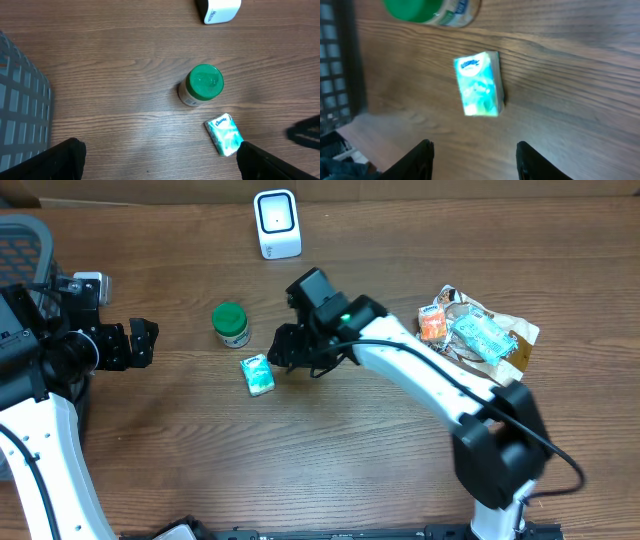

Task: Scan the item barcode
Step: 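Grasp the teal Kleenex pack with the right gripper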

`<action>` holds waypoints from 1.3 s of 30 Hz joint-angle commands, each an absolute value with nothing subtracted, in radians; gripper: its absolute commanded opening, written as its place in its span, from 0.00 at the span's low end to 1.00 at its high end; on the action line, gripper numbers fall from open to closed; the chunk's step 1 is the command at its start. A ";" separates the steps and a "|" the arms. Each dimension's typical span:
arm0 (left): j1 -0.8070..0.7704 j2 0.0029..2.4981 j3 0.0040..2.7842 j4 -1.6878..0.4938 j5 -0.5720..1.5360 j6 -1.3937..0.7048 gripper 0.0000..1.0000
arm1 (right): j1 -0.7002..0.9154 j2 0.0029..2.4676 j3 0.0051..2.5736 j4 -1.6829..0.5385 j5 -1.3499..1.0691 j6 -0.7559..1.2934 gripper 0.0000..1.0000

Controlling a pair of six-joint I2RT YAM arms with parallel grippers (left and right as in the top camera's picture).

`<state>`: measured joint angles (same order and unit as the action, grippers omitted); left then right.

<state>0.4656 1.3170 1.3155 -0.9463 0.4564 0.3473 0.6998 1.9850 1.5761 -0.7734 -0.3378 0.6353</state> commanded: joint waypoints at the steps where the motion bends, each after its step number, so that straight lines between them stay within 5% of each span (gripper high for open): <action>1: 0.471 1.320 1.317 -0.945 0.461 0.355 0.99 | 0.719 2.051 1.570 -0.737 -0.331 0.754 0.46; 10: 0.471 1.320 1.317 -0.945 0.461 0.355 1.00 | 0.832 2.106 1.522 -0.631 -0.131 0.830 0.44; 26: 0.471 1.320 1.317 -0.945 0.461 0.355 0.99 | 0.813 2.115 1.492 -0.549 -0.135 0.834 0.55; 39: 0.471 1.320 1.317 -0.945 0.461 0.355 0.99 | 0.814 2.156 1.492 -0.468 -0.218 0.834 0.51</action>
